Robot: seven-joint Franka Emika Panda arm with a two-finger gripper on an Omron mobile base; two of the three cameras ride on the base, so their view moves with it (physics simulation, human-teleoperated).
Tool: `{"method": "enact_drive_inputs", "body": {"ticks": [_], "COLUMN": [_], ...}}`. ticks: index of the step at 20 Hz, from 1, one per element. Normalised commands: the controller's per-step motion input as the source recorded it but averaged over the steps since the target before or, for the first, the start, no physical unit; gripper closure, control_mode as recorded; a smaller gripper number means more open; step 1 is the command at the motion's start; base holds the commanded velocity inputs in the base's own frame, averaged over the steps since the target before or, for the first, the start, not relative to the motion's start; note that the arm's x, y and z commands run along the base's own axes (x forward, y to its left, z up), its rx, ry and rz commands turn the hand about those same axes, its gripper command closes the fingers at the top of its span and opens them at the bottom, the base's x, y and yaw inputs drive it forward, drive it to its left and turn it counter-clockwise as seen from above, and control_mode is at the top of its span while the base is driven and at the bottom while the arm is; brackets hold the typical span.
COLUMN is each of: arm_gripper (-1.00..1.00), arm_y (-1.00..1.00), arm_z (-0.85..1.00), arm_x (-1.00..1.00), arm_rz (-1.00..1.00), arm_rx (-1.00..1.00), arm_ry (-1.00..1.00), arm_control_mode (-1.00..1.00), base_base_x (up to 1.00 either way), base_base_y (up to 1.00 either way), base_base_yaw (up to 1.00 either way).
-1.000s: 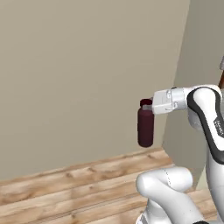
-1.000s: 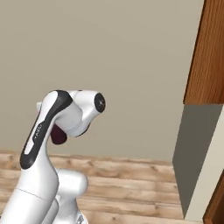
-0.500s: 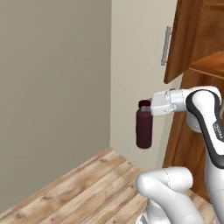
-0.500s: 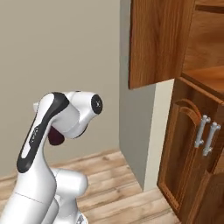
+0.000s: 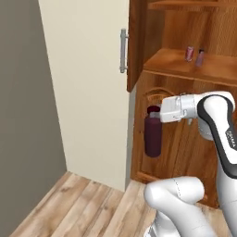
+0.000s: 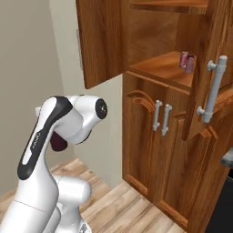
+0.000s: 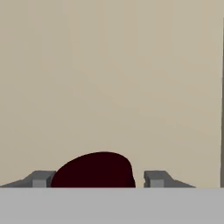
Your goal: Pick the juice, can, juice from the counter and place them in the open cabinet.
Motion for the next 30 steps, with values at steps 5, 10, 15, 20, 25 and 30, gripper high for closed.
{"method": "enact_drive_inputs", "body": {"ticks": [5, 10, 15, 20, 25, 30], "arm_gripper": [1.00, 1.00, 1.00, 1.00, 1.00, 1.00], "arm_y": [0.00, 0.00, 0.00, 0.00, 0.00, 0.00], "arm_z": [0.00, 0.00, 0.00, 0.00, 0.00, 0.00], "arm_x": [0.00, 0.00, 0.00, 0.00, 0.00, 0.00], "arm_rz": [0.00, 0.00, 0.00, 0.00, 0.00, 0.00], "arm_rx": [0.00, 0.00, 0.00, 0.00, 0.00, 0.00], "arm_ry": [0.00, 0.00, 0.00, 0.00, 0.00, 0.00], "arm_control_mode": [1.00, 1.00, 1.00, 1.00, 1.00, 1.00], "base_base_x": [0.48, 0.56, 0.62, 0.66, 0.55, 0.15], "base_base_y": [0.04, 0.01, 0.01, 0.17, 0.32, 0.52], "base_base_yaw": [-0.50, -0.37, -0.26, -0.23, -0.22, -0.32]}}
